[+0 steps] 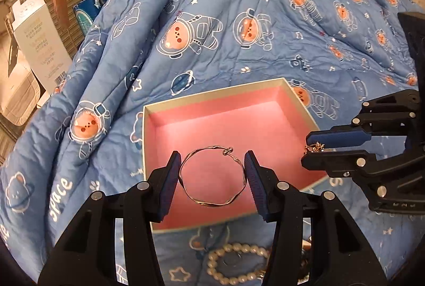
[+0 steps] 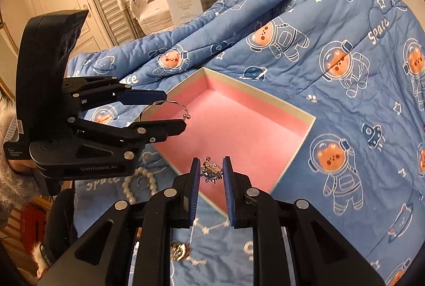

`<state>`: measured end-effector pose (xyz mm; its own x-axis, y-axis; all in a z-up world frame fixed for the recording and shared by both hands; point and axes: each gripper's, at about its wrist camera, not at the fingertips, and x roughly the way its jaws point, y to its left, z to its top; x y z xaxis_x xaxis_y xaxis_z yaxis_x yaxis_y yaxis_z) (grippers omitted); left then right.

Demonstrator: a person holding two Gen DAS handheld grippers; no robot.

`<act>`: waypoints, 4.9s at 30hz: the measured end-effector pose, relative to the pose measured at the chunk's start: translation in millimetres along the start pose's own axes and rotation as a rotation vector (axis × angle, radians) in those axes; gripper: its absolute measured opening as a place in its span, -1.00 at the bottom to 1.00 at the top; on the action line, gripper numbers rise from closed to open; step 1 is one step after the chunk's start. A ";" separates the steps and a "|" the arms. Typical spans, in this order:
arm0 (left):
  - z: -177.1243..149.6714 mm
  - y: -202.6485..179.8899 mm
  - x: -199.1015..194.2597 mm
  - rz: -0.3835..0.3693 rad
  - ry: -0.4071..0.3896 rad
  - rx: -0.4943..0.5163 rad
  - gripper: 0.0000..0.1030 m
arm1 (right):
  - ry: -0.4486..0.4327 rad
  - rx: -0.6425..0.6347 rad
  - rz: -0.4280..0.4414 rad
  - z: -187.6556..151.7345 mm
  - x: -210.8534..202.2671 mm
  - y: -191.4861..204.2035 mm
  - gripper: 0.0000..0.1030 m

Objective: Organize jewelry

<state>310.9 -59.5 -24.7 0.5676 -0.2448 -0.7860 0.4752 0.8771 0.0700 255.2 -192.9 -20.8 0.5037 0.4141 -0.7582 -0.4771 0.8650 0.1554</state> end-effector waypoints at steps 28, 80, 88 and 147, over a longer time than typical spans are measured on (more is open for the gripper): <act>24.1 14.5 80.3 -0.011 0.125 0.010 -0.03 | 0.247 -0.190 -0.097 45.4 104.4 -31.8 -0.67; -160.2 -64.1 -82.4 -0.026 -0.157 -0.162 0.84 | 0.063 -0.164 0.042 -112.6 -18.3 45.4 -0.36; -163.6 -67.1 -77.4 -0.017 -0.143 -0.158 0.83 | 0.099 -0.252 0.055 -111.6 -0.9 55.2 -0.66; -136.5 -88.9 -39.3 -0.037 -0.130 -0.093 0.15 | 0.049 0.131 0.131 -124.8 -26.2 -0.8 -0.66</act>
<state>154.6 -71.5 -83.9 0.6364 -0.3236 -0.7002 0.4366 0.8995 -0.0188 152.5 -239.8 -80.1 0.4068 0.5138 -0.7554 -0.4365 0.8357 0.3333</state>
